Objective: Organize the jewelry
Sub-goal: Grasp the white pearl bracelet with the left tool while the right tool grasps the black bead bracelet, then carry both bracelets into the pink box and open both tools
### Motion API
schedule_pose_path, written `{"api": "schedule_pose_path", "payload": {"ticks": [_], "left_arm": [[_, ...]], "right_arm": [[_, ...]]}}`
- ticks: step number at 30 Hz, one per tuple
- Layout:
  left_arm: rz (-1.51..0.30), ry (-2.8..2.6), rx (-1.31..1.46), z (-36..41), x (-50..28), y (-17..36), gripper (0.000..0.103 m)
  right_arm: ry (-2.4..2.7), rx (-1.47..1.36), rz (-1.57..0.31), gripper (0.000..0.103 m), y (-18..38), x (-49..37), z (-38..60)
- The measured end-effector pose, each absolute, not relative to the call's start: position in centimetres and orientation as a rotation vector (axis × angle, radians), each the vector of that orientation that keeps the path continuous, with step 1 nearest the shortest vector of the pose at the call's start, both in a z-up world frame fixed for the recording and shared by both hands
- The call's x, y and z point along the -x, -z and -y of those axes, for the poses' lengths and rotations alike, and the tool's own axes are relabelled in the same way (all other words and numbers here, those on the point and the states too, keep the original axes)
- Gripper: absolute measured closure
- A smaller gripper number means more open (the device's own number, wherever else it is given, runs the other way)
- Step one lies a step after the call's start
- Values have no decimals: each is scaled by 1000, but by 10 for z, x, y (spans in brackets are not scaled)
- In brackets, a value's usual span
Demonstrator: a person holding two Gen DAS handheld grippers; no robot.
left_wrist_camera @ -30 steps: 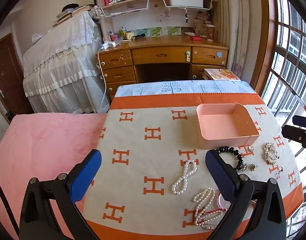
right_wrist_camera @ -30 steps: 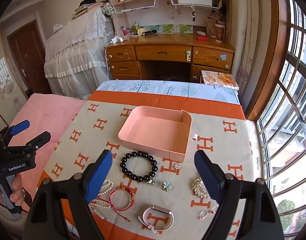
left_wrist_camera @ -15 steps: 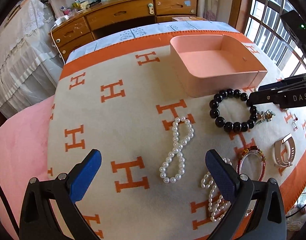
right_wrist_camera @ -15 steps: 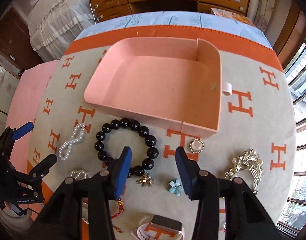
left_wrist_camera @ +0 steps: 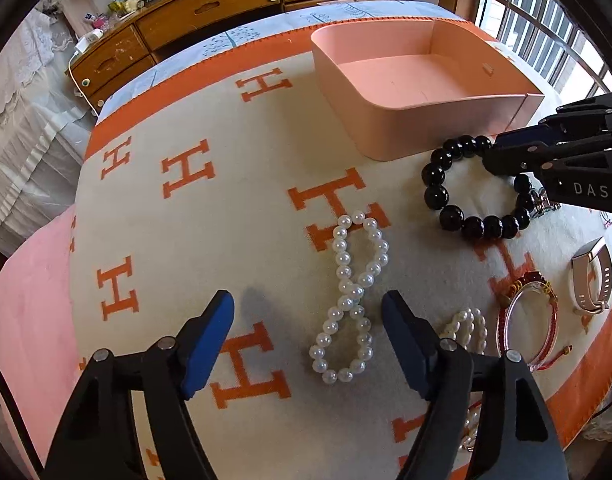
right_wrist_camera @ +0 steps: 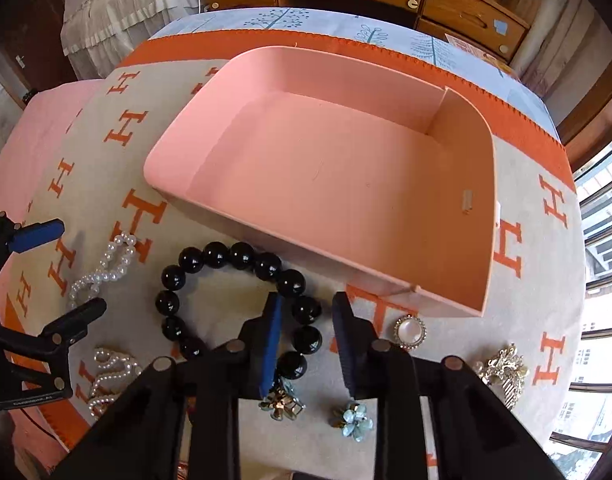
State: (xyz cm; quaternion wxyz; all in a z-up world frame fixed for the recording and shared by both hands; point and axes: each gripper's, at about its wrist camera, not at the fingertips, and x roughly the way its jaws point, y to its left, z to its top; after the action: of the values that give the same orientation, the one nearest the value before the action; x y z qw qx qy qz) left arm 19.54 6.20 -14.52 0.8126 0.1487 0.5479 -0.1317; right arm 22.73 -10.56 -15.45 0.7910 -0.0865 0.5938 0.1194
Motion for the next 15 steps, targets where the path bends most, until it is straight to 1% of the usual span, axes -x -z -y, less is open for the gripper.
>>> {"api": "schedule_pose_path", "payload": {"ticks": [1, 3, 4, 5, 6, 11, 15], "left_arm": [[-1174, 286, -316, -62, -197, 145, 35], [-1187, 307, -304, -61, -202, 145, 48], [-1193, 320, -290, -61, -202, 145, 64], [-1207, 340, -267, -61, -203, 144, 86], [-1217, 348, -251, -61, -205, 144, 96], [-1212, 283, -232, -62, -206, 139, 98], [-1161, 262, -175, -69, -198, 114, 98]], "right_arm": [[-259, 194, -1277, 87, 154, -227, 103], [-261, 206, -1271, 88, 154, -226, 100], [-262, 209, -1266, 88, 154, -227, 100], [-262, 210, -1261, 88, 154, -226, 99], [-265, 209, -1259, 88, 154, -225, 100], [-310, 151, -1247, 88, 145, -218, 100], [-360, 81, -1197, 88, 119, -212, 104]]}}
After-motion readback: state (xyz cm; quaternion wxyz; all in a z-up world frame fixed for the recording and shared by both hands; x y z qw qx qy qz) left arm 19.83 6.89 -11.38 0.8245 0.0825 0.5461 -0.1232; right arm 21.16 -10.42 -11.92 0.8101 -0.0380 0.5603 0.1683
